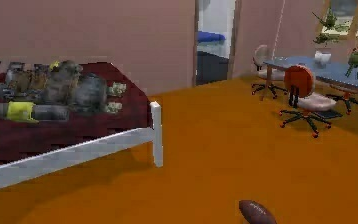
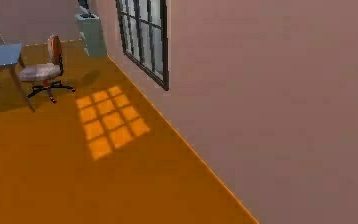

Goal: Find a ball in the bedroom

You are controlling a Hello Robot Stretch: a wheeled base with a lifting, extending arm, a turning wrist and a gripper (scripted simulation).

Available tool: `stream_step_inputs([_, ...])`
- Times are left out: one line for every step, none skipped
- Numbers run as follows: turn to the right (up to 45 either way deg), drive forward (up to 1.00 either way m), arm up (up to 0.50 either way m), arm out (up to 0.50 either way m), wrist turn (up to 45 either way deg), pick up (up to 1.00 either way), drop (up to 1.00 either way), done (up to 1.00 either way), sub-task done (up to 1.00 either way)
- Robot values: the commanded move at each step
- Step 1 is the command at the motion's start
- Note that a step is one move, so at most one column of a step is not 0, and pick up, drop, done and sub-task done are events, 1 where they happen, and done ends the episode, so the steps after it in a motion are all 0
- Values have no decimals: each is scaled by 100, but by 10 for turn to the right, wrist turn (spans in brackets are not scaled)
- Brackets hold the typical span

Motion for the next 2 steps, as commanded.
stream_step_inputs([450,0,0,0,0,0,0,0,0])
stream_step_inputs([330,0,0,0,0,0,0,0,0])
